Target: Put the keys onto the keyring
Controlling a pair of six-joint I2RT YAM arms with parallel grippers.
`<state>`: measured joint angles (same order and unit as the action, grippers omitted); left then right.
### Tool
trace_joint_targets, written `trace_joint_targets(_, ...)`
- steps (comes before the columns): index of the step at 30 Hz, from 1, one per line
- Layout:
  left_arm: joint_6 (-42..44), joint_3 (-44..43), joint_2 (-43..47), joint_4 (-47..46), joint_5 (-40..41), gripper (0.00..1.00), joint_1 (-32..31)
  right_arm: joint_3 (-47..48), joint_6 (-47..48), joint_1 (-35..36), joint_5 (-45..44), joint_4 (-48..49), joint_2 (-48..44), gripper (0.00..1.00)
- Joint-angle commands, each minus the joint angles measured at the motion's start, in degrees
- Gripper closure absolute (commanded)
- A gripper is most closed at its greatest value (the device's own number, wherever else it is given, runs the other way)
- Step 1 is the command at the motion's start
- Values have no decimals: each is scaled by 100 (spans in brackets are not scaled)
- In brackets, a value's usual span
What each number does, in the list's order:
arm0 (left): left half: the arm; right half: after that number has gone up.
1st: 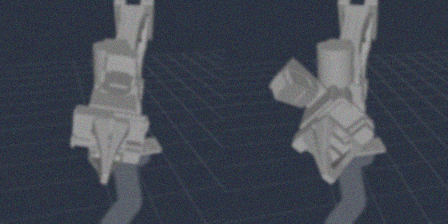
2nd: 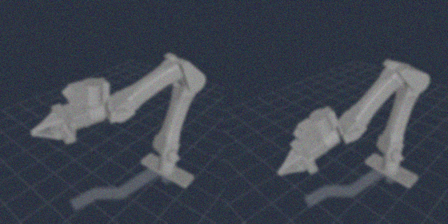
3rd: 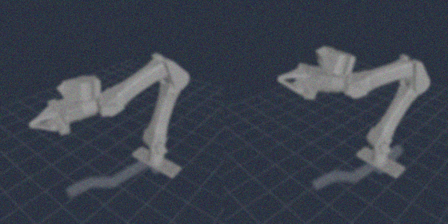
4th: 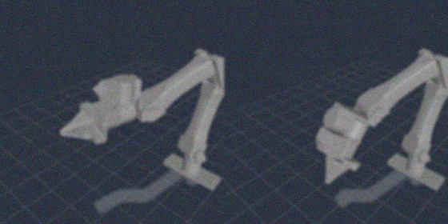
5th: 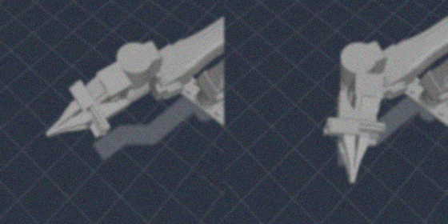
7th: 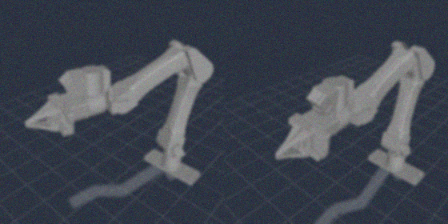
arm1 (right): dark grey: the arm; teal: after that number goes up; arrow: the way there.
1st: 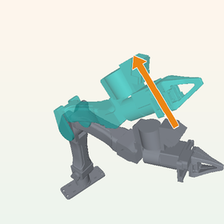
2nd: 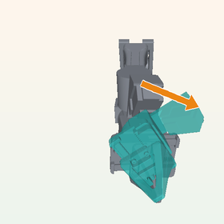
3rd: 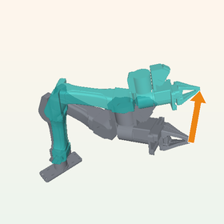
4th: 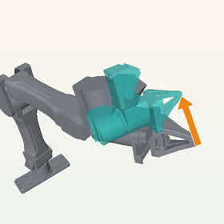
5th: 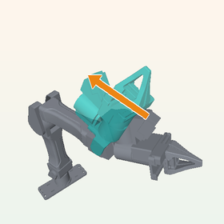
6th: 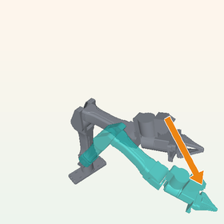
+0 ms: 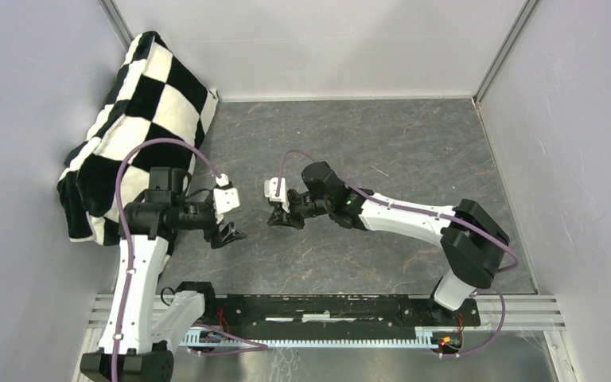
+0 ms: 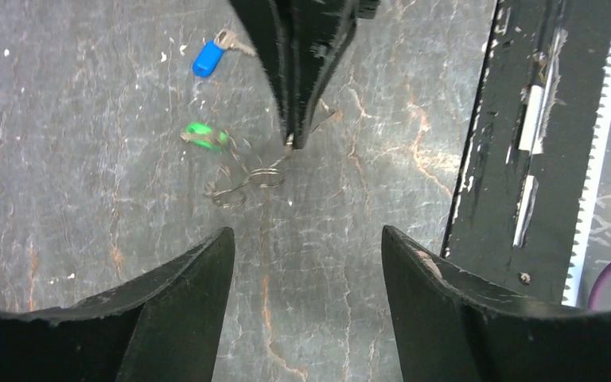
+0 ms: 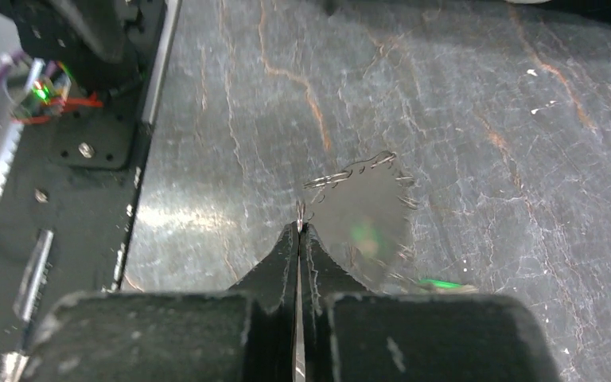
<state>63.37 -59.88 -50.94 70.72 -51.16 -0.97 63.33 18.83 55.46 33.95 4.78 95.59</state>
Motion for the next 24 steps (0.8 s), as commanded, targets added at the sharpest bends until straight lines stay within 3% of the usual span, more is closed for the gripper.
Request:
trace_joint_targets(1, 353, 118, 348, 87, -617, 27, 27, 127, -1087, -9, -109, 561, -499, 100)
trace_joint_targets(11, 771, 196, 600, 99, -1598, 34, -5, 1064, -1118, 25, 165, -549, -687, 100)
trace_joint_targets(18, 975, 162, 865, 93, -1600, 43, -70, 2345, -1059, 178, -1026, -2659, -443, 100)
trace_joint_targets(20, 815, 348, 1068, -317, -1547, 37, -70, 2648, -942, 244, -1345, -3266, -394, 100)
trace_joint_targets(24, -922, 963, 1708, -2659, -1317, 32, -70, 3111, -872, 353, -1235, -4129, -267, 100)
